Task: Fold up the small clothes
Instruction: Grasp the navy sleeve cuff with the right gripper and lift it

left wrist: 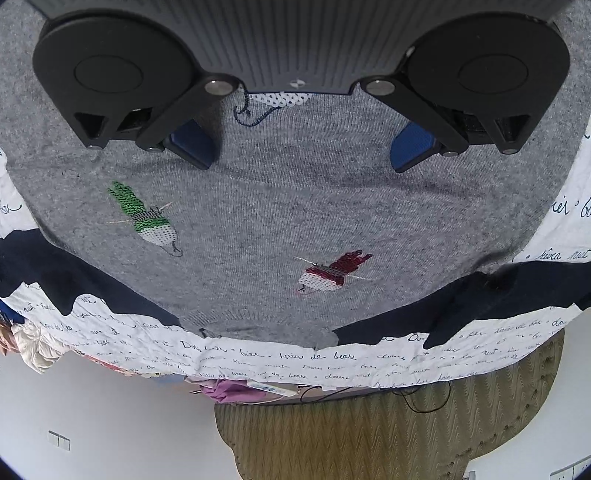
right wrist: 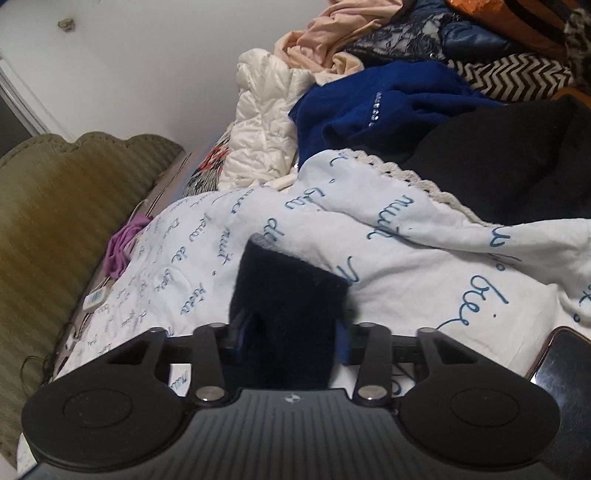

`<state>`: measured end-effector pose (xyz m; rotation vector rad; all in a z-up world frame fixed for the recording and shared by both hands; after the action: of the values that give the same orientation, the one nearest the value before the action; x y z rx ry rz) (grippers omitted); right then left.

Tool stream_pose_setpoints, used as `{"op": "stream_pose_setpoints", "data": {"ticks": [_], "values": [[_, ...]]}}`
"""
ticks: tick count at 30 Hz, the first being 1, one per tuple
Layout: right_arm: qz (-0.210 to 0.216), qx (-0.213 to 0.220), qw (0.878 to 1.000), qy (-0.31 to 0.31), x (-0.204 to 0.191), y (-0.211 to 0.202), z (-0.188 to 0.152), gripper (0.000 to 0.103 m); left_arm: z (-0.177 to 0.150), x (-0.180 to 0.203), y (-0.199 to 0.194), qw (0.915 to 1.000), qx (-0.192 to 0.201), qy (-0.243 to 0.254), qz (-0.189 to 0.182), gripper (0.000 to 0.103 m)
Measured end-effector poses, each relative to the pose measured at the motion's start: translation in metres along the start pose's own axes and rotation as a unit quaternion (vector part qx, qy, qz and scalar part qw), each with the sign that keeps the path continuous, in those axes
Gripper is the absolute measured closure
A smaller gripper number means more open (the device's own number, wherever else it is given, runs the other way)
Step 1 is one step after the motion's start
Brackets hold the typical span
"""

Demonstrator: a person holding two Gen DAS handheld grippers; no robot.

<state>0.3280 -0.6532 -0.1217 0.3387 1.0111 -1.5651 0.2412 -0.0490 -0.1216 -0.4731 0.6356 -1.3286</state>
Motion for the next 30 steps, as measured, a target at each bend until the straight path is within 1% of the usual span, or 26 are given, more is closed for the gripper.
{"op": "stream_pose_setpoints", "data": {"ticks": [2,3,5,7,9,11,13,14,16,18,19,20,21,22,23,24,25,26,27,28,29,30], "values": [[0.001,0.009,1.000,-0.010,-0.001,-0.001,-0.001,0.086,0.000,0.000,0.000,1.0000,0.000,0.000,-0.001,0.000],[-0.001,0.016,1.000,-0.019,-0.003,-0.003,-0.002,0.090,0.000,0.000,0.000,1.0000,0.000,0.000,-0.001,0.000],[-0.007,0.033,0.999,-0.040,-0.009,-0.006,-0.001,0.093,0.000,-0.002,-0.001,1.0000,0.000,-0.004,-0.006,0.000],[-0.002,0.043,0.997,-0.059,-0.026,-0.010,-0.001,0.093,0.004,-0.007,-0.003,0.9997,-0.004,-0.015,-0.020,0.001],[0.020,0.042,0.995,-0.093,-0.057,-0.016,-0.007,0.093,0.014,-0.015,-0.010,0.9979,-0.004,-0.040,-0.052,0.001],[0.061,0.027,0.990,-0.125,-0.098,-0.021,-0.022,0.093,0.029,-0.024,-0.017,0.9937,0.002,-0.074,-0.084,0.001],[0.116,0.009,0.982,-0.148,-0.141,-0.027,-0.047,0.093,0.044,-0.034,-0.022,0.9859,0.001,-0.118,-0.119,0.001],[0.146,-0.006,0.978,-0.150,-0.163,-0.029,-0.064,0.093,0.051,-0.038,-0.022,0.9803,-0.003,-0.142,-0.138,0.000],[0.208,-0.042,0.966,-0.148,-0.205,-0.031,-0.105,0.093,0.063,-0.044,-0.021,0.9665,-0.021,-0.190,-0.172,0.001],[0.253,-0.093,0.952,-0.148,-0.242,-0.025,-0.156,0.092,0.072,-0.043,-0.020,0.9496,-0.038,-0.238,-0.201,0.000],[0.267,-0.123,0.945,-0.146,-0.257,-0.021,-0.185,0.090,0.076,-0.040,-0.021,0.9423,-0.039,-0.249,-0.221,0.000],[0.274,-0.153,0.938,-0.146,-0.269,-0.016,-0.213,0.080,0.078,-0.036,-0.020,0.9391,-0.038,-0.251,-0.232,0.000],[0.275,-0.184,0.931,-0.155,-0.278,-0.013,-0.241,0.075,0.078,-0.032,-0.019,0.9399,-0.038,-0.251,-0.229,0.000],[0.266,-0.209,0.926,-0.168,-0.283,-0.011,-0.264,0.067,0.075,-0.028,-0.016,0.9414,-0.045,-0.247,-0.225,0.000],[0.256,-0.221,0.925,-0.175,-0.283,-0.012,-0.279,0.064,0.072,-0.024,-0.012,0.9414,-0.057,-0.243,-0.227,0.000],[0.257,-0.220,0.925,-0.175,-0.280,-0.017,-0.287,0.064,0.070,-0.020,-0.008,0.9401,-0.072,-0.239,-0.232,0.000],[0.268,-0.209,0.925,-0.172,-0.274,-0.026,-0.290,0.063,0.069,-0.016,-0.002,0.9383,-0.084,-0.237,-0.237,0.000],[0.271,-0.190,0.927,-0.173,-0.266,-0.034,-0.288,0.062,0.068,-0.012,0.004,0.9363,-0.096,-0.236,-0.242,0.000],[0.258,-0.165,0.935,-0.178,-0.254,-0.040,-0.281,0.059,0.067,-0.007,0.010,0.9330,-0.111,-0.236,-0.248,0.001],[0.230,-0.135,0.945,-0.188,-0.239,-0.047,-0.274,0.049,0.065,-0.002,0.018,0.9273,-0.129,-0.238,-0.258,0.001],[0.191,-0.102,0.954,-0.206,-0.226,-0.052,-0.265,0.033,0.065,0.005,0.026,0.9203,-0.146,-0.243,-0.270,0.001],[0.149,-0.072,0.962,-0.216,-0.213,-0.056,-0.257,0.029,0.065,0.012,0.035,0.9145,-0.159,-0.246,-0.279,0.000]]}}
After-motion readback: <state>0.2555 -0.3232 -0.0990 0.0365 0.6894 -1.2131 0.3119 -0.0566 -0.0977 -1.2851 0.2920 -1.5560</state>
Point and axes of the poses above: each gripper's, at about its wrist camera, not at the fingertips, and y roughly the way its jaws point, x to its right, z to its top, the point moved 6 cm from there along y, roughly the way its jaws point, and after that the axes turned 14 degrees about z, right-handed, at the moved point
